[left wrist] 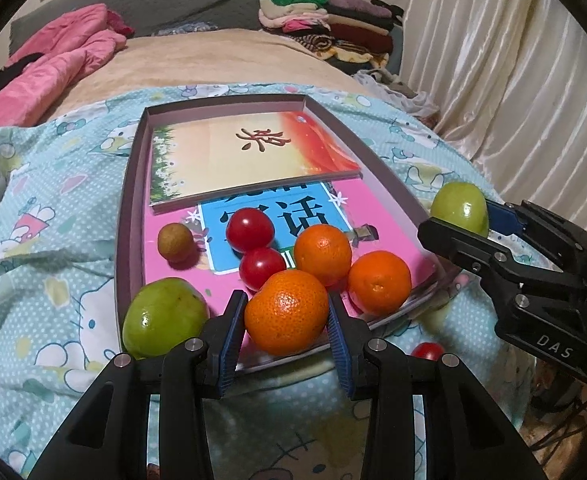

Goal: Organize fruits
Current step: 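Carry the guava with the right tool while the left tool carries the tangerine over the book, then open the right tool to release the guava while the left tool releases the tangerine, then move both open tools back to the red tomato and small brown fruit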

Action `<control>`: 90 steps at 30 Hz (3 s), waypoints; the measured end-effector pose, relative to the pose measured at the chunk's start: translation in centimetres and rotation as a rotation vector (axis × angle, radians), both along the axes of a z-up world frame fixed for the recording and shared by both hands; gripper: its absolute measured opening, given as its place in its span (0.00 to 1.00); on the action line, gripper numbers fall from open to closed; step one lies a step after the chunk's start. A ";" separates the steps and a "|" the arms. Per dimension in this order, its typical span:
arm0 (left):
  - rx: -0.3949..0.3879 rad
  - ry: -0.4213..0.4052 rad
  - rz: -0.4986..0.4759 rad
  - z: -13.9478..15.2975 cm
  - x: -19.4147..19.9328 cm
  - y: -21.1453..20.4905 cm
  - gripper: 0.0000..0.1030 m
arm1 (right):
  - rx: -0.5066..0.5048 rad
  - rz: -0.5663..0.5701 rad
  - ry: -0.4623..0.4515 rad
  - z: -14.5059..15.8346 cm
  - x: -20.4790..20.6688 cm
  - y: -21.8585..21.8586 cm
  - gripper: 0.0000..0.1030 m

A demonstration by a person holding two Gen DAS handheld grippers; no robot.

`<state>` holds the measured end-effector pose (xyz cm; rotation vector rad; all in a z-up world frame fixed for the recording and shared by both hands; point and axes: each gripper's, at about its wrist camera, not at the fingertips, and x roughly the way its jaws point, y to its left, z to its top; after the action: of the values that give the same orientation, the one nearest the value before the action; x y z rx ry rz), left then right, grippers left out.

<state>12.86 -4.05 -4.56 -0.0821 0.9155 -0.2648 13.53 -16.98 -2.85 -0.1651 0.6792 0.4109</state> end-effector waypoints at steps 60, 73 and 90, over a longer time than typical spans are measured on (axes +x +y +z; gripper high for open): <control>-0.044 -0.022 0.018 1.1 -0.1 1.1 0.49 | 0.025 -0.011 -0.015 -0.4 0.3 0.1 0.62; -0.072 -0.070 0.026 3.0 -1.2 2.0 0.67 | 0.066 -0.043 -0.025 1.0 -1.9 -1.1 0.69; -0.093 -0.034 -0.038 3.3 -4.4 1.5 0.69 | 0.067 -0.109 0.096 0.7 -4.3 -1.8 0.70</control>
<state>8.48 -2.57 -1.31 -0.1459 0.8712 -0.3434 9.22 -18.76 -2.18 -0.0443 0.7645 0.3381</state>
